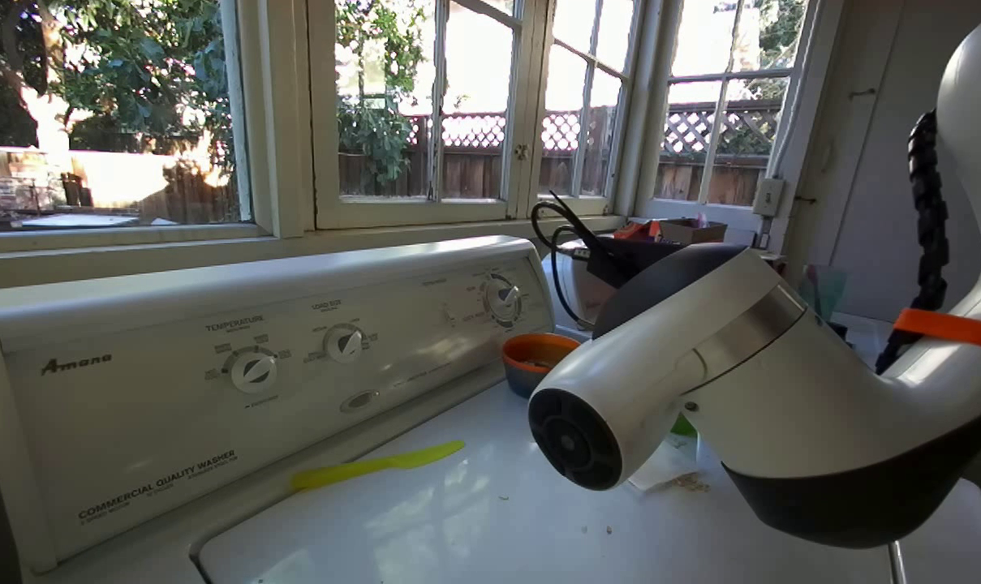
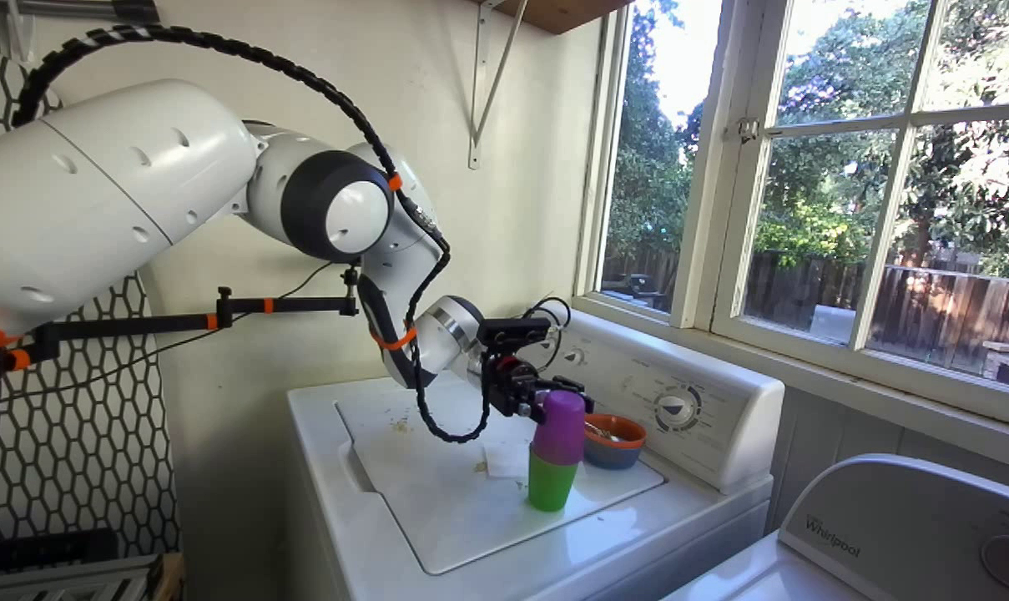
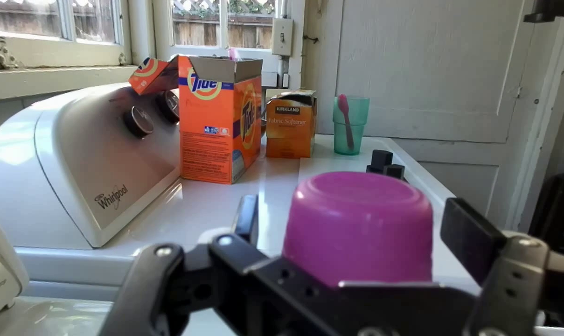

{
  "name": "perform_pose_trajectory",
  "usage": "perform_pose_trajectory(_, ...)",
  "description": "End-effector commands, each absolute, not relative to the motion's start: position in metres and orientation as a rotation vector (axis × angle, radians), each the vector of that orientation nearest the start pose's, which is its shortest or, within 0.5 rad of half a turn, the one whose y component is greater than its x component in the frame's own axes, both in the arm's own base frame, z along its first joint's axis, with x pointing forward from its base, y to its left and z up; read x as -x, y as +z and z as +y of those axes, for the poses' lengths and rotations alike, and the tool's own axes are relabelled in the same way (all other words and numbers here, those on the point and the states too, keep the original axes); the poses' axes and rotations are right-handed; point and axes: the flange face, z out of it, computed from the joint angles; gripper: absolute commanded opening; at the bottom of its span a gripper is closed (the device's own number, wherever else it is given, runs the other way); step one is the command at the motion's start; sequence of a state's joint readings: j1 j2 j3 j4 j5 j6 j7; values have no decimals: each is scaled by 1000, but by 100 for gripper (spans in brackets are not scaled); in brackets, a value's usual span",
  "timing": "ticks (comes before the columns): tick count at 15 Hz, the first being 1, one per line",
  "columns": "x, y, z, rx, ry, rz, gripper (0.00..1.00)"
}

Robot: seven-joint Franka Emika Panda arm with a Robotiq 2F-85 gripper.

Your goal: Put the purple cup on the green cup in an upside down position

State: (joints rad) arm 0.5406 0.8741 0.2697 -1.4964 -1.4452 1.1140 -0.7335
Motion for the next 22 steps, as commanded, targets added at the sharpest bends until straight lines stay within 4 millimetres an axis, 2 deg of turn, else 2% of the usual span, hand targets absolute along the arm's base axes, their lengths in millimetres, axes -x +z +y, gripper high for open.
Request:
perform_pose_trajectory(1,-552,210,343,-954,-953,1301,100)
perform_pose_trajectory(15,-565,253,363,-1114,-890,1286,100)
perform_pose_trajectory(22,-570,269,366,-1231,-860,1293,100)
